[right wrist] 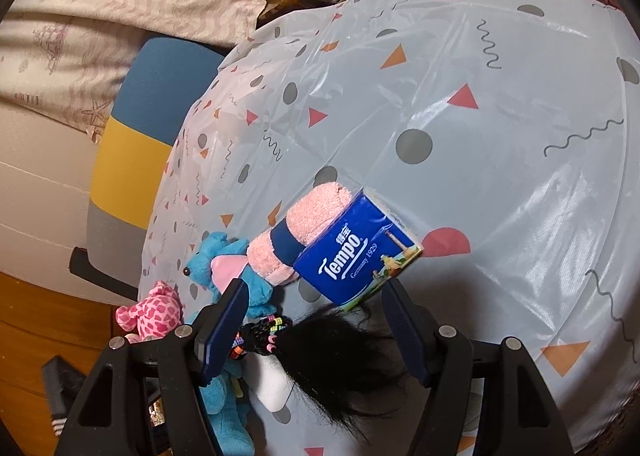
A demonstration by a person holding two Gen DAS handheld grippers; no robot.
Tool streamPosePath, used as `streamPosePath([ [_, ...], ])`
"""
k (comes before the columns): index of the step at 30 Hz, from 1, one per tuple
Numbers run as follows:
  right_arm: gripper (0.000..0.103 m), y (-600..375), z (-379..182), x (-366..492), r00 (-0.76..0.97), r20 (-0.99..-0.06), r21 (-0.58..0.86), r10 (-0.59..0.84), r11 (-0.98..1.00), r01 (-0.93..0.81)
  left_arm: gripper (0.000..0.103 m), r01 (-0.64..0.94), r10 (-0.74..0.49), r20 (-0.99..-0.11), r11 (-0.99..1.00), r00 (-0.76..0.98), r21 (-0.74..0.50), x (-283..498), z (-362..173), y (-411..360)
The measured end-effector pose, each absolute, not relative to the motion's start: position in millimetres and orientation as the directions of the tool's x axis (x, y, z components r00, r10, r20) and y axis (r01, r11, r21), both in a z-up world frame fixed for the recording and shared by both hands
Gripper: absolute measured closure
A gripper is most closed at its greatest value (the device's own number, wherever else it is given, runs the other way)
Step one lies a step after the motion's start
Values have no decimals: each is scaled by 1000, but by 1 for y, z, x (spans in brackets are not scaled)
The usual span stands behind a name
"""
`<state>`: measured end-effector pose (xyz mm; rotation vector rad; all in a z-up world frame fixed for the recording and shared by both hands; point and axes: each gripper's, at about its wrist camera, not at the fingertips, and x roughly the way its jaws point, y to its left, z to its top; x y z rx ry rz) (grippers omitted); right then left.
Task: Organize soft objects
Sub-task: 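Grasp the blue plush dinosaur with the left gripper while the right gripper grasps the white block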
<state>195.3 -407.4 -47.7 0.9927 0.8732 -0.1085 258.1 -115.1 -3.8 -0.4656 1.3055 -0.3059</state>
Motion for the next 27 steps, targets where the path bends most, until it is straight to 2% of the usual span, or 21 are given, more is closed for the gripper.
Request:
streamPosePath([
  [4, 32, -405, -49, 197, 662, -682, 691, 311, 570, 444, 15, -119, -468, -852, 856, 234, -503, 269, -19, -119],
  [6, 32, -404, -50, 198, 655, -686, 690, 318, 571, 445, 26, -121, -463, -852, 857, 246, -500, 272, -24, -121],
  [10, 32, -403, -51, 199, 652, -687, 688, 321, 575, 442, 37, -36, -434, -850, 885, 298, -464, 262, -25, -129],
  [11, 32, -402, -51, 199, 653, -687, 687, 319, 579, 440, 46, 4, -417, -850, 898, 323, -439, 256, -22, -130],
  [19, 32, -400, -47, 200, 662, -687, 675, 301, 602, 427, 46, 263, -444, -821, 892, 358, -368, 189, -16, -123],
  [25, 32, -396, -45, 203, 652, -702, 650, 286, 631, 423, 45, 339, -467, -813, 871, 347, -356, 129, -18, -97],
  [27, 32, -390, -44, 207, 637, -710, 638, 299, 655, 404, 42, 359, -485, -807, 858, 336, -366, 112, -20, -85],
])
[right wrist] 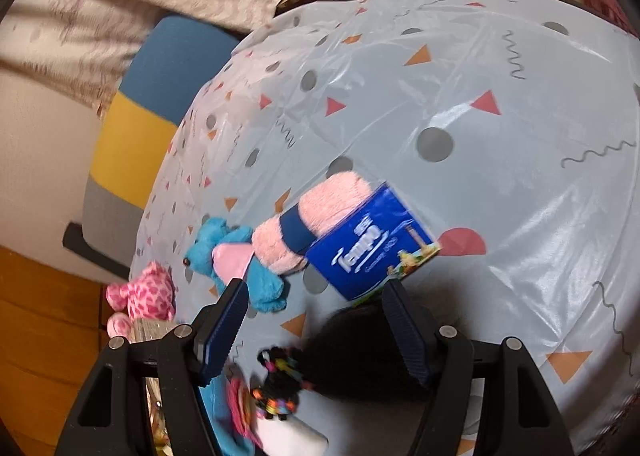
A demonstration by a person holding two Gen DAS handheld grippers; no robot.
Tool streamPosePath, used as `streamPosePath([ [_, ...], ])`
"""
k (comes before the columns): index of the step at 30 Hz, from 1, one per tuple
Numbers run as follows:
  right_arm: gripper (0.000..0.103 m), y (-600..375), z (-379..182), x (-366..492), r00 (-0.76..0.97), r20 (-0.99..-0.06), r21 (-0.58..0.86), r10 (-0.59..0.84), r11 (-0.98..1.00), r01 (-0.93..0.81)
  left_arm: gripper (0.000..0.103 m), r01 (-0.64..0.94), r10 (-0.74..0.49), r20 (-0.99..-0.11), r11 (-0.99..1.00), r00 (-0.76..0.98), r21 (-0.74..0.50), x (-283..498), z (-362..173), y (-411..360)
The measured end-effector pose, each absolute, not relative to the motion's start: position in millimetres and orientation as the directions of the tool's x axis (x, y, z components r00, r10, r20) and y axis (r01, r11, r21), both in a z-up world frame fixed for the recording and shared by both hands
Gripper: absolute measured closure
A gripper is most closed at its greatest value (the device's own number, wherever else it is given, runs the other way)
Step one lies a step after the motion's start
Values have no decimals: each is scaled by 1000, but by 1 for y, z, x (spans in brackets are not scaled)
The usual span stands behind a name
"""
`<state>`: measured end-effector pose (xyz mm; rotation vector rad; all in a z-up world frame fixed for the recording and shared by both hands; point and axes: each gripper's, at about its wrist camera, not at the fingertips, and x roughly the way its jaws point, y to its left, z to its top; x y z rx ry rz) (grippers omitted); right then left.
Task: Organize soft objects
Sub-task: 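Grasp the blue plush dinosaur with the left gripper while the right gripper grasps the white block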
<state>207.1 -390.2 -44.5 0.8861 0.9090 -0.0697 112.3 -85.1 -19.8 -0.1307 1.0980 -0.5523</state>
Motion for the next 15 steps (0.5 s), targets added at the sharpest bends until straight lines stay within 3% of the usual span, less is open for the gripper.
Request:
streamPosePath([
  [7, 32, -366, -46, 218, 576, -749, 581, 327, 741, 337, 31, 329, -498, -794, 859, 350, -393, 79, -13, -44],
  [11, 32, -362, -49, 219, 554, -767, 563, 325, 754, 338, 13, 288, -464, -784, 883, 412, -371, 82, 2, -30],
  [15, 32, -361, -51, 220, 542, -778, 550, 316, 760, 346, 7, 250, -416, -804, 907, 425, -337, 103, 5, -29],
])
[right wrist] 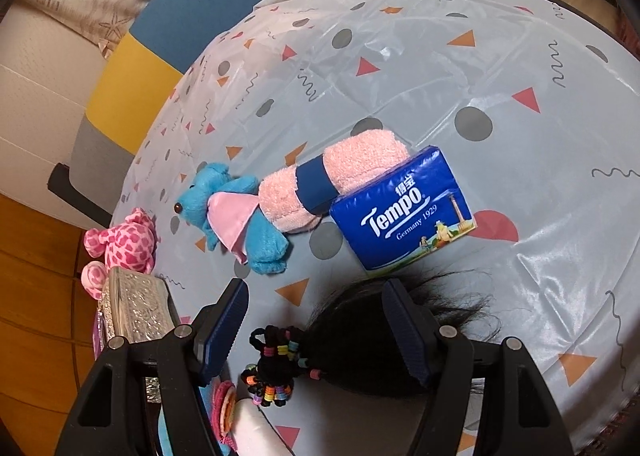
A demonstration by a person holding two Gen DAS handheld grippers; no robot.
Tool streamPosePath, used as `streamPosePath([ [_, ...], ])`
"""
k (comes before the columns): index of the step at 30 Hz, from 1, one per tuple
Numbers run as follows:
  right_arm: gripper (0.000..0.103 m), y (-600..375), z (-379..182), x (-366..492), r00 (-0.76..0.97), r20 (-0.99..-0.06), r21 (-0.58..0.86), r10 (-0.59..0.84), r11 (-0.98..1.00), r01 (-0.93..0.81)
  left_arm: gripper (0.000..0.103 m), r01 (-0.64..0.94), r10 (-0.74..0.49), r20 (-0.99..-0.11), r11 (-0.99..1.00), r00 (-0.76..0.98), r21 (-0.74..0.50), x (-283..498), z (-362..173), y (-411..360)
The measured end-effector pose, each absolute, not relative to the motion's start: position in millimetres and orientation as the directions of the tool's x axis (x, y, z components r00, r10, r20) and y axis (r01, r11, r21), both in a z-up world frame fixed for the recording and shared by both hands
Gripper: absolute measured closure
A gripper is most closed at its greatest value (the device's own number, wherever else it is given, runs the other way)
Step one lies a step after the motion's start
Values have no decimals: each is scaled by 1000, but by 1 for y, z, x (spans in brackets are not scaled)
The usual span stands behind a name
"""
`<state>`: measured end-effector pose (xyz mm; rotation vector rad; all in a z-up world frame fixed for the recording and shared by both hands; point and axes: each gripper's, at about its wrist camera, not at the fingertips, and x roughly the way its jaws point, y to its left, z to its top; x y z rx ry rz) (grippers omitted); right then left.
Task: Organize soft objects
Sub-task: 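Grasp the blue plush dinosaur with the left gripper while the right gripper grasps the white block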
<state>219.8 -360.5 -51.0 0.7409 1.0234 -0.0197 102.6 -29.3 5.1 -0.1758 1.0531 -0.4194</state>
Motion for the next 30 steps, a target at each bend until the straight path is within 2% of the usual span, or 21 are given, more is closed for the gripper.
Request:
streamPosePath([
  [5, 32, -361, -53, 221, 534, -783, 548, 318, 759, 351, 3, 234, -348, -843, 934, 410, -271, 131, -2, -38],
  [13, 32, -356, -52, 223, 532, -781, 550, 328, 765, 335, 3, 172, -316, -892, 947, 325, -273, 171, -35, -42],
  [15, 32, -356, -52, 224, 530, -781, 549, 331, 768, 330, 8, 177, -310, -896, 948, 319, -265, 175, -41, -44],
  [19, 32, -355, -51, 224, 535, -781, 544, 323, 774, 326, 17, 223, -314, -877, 944, 365, -245, 167, -40, -47],
  [23, 32, -352, -50, 224, 534, -780, 541, 326, 781, 314, 18, 244, -295, -836, 949, 463, -199, 146, -25, -45],
  [30, 32, -342, -49, 227, 518, -786, 528, 338, 803, 277, 18, 264, -374, -730, 927, 572, -267, 110, 3, -23],
])
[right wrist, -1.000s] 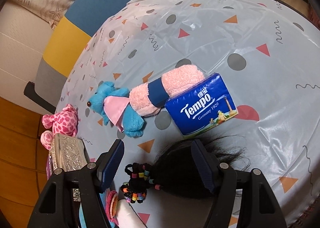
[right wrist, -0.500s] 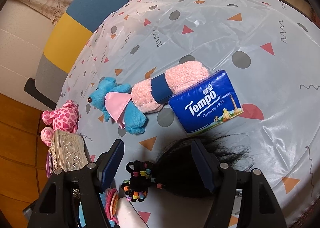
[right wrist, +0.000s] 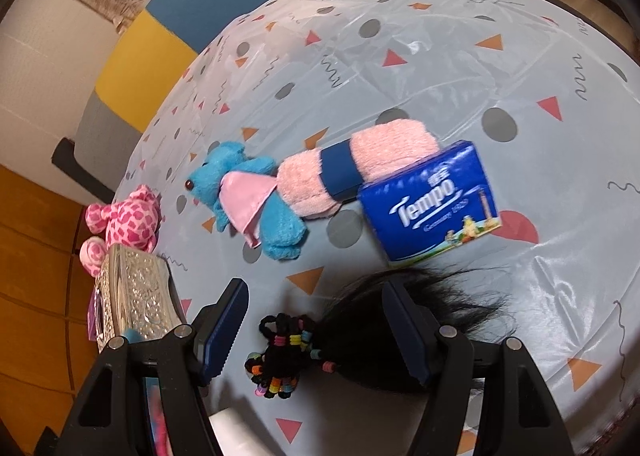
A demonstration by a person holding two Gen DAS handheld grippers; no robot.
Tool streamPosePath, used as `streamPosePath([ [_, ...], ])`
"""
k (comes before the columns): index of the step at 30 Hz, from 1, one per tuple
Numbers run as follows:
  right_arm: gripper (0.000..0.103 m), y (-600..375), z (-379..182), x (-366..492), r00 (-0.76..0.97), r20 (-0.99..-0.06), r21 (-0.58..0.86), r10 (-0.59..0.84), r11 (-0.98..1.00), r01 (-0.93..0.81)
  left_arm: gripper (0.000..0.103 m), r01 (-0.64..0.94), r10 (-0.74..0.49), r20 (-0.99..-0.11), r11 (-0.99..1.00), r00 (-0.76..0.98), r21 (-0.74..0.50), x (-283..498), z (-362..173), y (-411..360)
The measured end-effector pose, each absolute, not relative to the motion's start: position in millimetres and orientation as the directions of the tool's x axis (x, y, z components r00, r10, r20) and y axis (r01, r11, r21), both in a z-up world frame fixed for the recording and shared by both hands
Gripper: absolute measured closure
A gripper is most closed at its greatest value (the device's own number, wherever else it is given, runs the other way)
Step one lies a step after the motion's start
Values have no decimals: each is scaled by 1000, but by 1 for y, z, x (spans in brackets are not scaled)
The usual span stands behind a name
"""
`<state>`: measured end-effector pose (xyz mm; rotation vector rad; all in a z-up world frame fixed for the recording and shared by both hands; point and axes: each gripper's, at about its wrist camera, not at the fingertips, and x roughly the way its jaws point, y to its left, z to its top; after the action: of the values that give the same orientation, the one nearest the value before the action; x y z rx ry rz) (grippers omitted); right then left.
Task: Organize soft objects
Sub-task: 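Grasp the blue plush dinosaur with the left gripper while the right gripper grasps the white block, then carry the blue dinosaur into the tray and release it while the right gripper lifts the white block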
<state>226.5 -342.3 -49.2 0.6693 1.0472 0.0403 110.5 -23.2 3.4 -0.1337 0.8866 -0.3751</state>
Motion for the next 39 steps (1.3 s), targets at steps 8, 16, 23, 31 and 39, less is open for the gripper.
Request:
streamPosePath([
  [8, 32, -300, -30, 202, 463, -803, 462, 376, 883, 82, 18, 231, -412, -669, 909, 619, -346, 102, 27, 2],
  [16, 32, -212, -45, 164, 251, -868, 385, 428, 901, -201, 17, 216, -434, -605, 890, 668, -401, 76, 54, 30],
  [23, 40, -162, -81, 156, 234, -934, 212, 270, 946, -247, 17, 115, -386, -590, 889, 709, -443, 47, 66, 89],
  [31, 43, -148, -87, 149, 288, -936, 118, 205, 949, -291, 17, -169, -106, -648, 922, 754, -348, 22, 65, 204],
  [39, 43, -140, -91, 135, 329, -927, 73, 182, 946, -317, 16, -342, 126, -715, 925, 687, -166, 45, 32, 270],
])
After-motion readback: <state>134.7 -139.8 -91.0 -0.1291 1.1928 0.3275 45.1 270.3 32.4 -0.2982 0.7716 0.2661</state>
